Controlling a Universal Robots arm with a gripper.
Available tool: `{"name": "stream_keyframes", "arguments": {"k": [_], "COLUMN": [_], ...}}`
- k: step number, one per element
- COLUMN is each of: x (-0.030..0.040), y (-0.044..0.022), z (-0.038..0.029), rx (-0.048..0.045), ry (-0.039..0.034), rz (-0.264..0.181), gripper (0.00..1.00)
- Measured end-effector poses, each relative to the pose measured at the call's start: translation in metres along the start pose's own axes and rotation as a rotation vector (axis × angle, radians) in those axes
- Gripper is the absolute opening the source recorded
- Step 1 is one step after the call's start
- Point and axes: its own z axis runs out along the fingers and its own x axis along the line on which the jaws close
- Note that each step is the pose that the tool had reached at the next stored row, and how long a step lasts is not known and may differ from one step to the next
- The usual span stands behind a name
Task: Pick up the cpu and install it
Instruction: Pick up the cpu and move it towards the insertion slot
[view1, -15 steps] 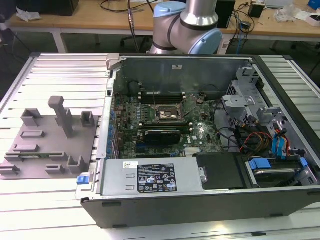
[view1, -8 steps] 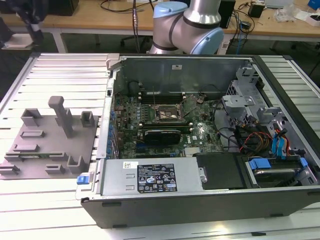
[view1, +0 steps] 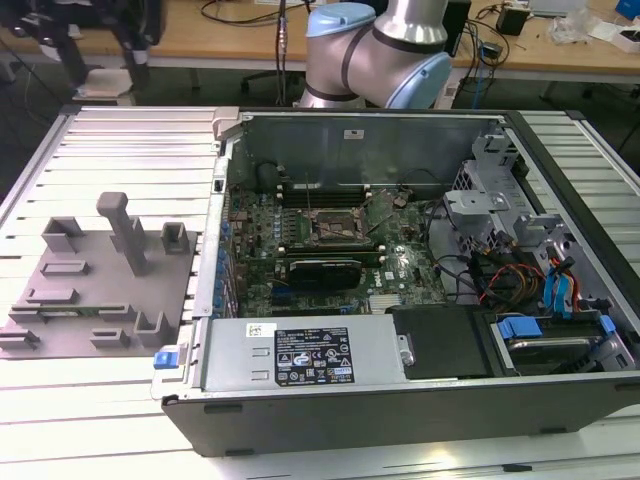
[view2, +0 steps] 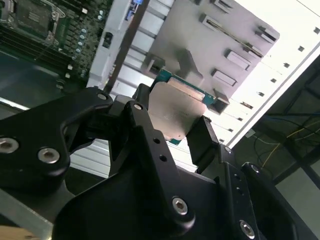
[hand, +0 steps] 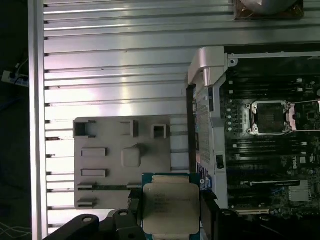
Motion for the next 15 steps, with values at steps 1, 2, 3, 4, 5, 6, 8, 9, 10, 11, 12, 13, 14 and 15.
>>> {"name": "stream_keyframes", "arguments": {"k": [1,2,3,4,5,6,8,9,10,11,12,13,14,15], "x": [-0.0048,-0.0095,-0.0153,-0.02,-0.0307,-0.0373,-0.0538,-0.0582,-0.0629,-0.0742,-0.0828,-0.0886,-0.0932,-0.0993], "y": [0.0002,0.0003,0.0007,0.0009,0.0013,0.0016,0.0023,0.0025,0.0027,0.0032,0.0036,0.0038,0.004,0.0043], "z": [-0.0001,-0.0001,-0.0001,-0.0001,-0.0003,-0.0003,-0.0003,-0.0003,-0.0003,-0.0003,-0.0002,-0.0002,-0.0002,-0.0002], "rx": [0.0,0.0,-0.0001,-0.0001,0.0001,0.0001,0.0,0.0,0.0001,0.0001,0.0001,0.0001,0.0001,0.0002], "ry": [0.0001,0.0002,0.0,0.0001,0.0002,0.0003,0.0008,0.0011,0.0014,0.0021,0.0025,0.0029,0.0032,0.0037], "rz": [0.0,0.0,0.0,0.0,0.0,0.0,0.0,0.0,0.0,0.0,0.0,0.0,0.0,0.0], "gripper": [0.55,0.55,0.55,0.55,0.55,0.55,0.55,0.55,0.55,0.55,0.55,0.55,0.55,0.55]}}
